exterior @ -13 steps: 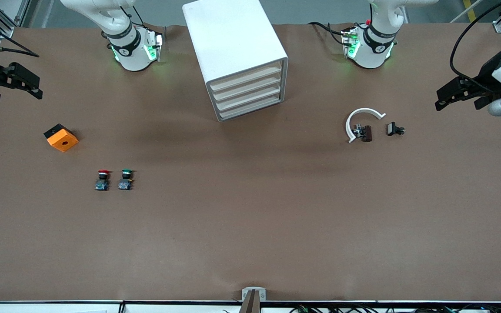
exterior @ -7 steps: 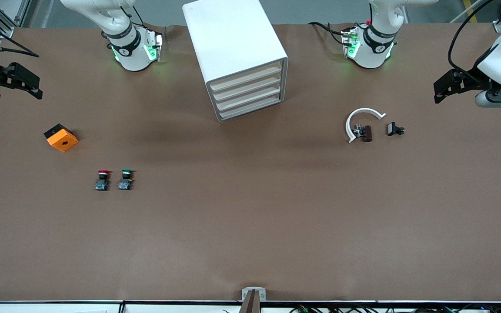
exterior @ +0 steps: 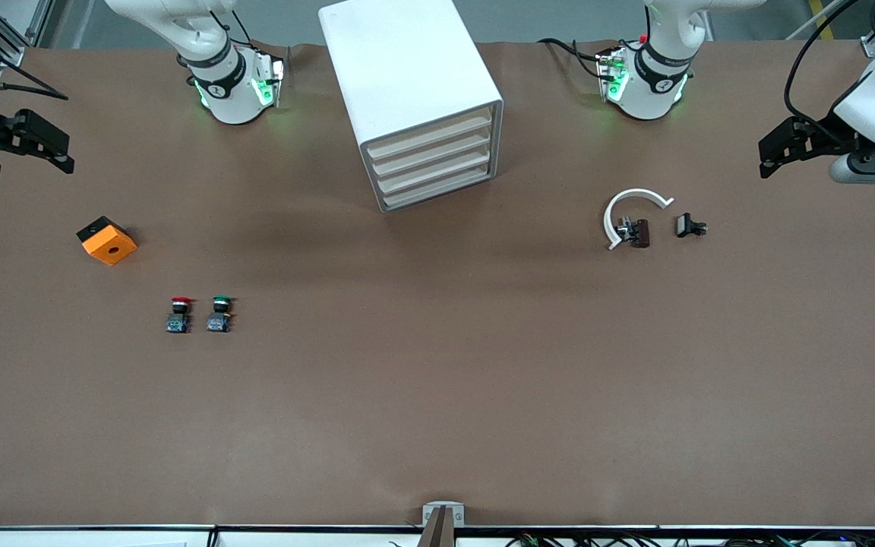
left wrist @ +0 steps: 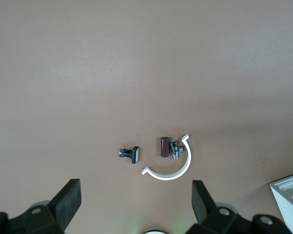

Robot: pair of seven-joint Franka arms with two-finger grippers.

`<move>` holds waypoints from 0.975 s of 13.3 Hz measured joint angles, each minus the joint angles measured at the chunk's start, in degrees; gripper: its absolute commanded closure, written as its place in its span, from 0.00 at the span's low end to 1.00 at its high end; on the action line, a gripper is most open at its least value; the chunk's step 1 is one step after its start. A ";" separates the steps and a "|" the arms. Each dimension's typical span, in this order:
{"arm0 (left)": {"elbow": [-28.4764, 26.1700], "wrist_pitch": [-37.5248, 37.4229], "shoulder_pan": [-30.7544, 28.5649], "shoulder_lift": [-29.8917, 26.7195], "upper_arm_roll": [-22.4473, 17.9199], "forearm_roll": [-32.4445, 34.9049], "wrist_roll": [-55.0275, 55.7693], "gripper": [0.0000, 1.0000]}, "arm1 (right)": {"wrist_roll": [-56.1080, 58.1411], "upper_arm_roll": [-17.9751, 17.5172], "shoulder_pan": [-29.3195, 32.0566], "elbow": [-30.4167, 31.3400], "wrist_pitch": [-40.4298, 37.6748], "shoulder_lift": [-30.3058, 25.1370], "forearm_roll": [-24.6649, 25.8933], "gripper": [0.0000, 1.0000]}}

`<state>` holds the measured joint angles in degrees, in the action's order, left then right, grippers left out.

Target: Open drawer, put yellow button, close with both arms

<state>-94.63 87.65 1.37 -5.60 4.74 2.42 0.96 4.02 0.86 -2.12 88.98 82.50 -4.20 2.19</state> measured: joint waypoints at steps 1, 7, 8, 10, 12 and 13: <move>-0.01 0.00 0.00 0.00 0.01 0.00 -0.01 0.00 | 0.00 0.00 0.00 0.00 0.00 0.00 0.00 0.00; 0.30 0.50 0.02 -0.03 0.08 -0.04 -0.11 0.00 | 0.00 0.00 0.00 0.00 0.06 0.00 0.00 0.00; 0.36 0.51 0.01 -0.04 0.04 -0.04 -0.26 0.00 | 0.00 0.00 0.00 0.00 0.06 0.00 0.00 0.00; 0.38 0.51 -0.01 -0.04 -0.02 -0.04 -0.59 0.00 | 0.00 0.00 0.00 0.00 0.06 0.00 0.00 0.00; 0.38 0.51 -0.01 -0.05 -0.07 -0.04 -0.74 0.00 | 0.00 0.00 0.00 0.00 0.06 0.00 0.00 0.00; 0.39 0.51 -0.01 -0.06 -0.07 -0.04 -0.78 0.00 | 0.00 0.00 0.00 0.00 0.07 0.00 0.00 0.00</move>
<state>-94.24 88.16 1.36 -5.66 4.68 2.39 0.17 4.02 0.86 -2.13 88.98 82.56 -4.20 2.19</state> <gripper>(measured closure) 0.000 0.000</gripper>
